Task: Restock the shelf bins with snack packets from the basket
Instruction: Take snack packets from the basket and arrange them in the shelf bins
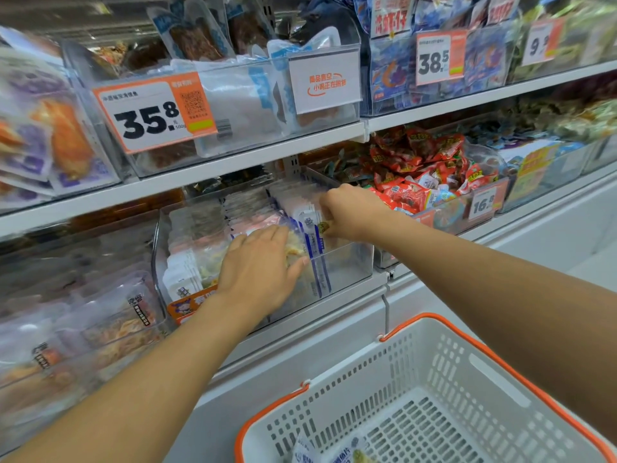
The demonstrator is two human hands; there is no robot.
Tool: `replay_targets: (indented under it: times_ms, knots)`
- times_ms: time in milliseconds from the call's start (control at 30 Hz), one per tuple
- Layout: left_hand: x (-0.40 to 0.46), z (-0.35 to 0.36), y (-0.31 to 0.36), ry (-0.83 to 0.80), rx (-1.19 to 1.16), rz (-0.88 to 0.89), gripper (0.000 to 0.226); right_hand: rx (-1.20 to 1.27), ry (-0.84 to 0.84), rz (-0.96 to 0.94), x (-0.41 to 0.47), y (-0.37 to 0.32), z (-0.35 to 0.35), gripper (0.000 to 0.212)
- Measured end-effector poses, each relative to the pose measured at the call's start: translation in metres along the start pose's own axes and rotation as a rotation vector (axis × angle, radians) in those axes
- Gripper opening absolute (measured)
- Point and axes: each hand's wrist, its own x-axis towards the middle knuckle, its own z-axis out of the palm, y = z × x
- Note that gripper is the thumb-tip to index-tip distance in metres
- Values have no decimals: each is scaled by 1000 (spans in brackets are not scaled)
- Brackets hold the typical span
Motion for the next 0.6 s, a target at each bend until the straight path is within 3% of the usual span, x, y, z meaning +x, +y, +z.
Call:
replay_targets:
  times_ms: [267, 600]
  knots:
    - [1, 1, 0, -19, 8, 2, 53, -12, 42, -69, -8, 11, -1, 37]
    - [1, 0, 3, -8, -5, 2, 50, -163, 254, -152, -19, 9, 12, 22]
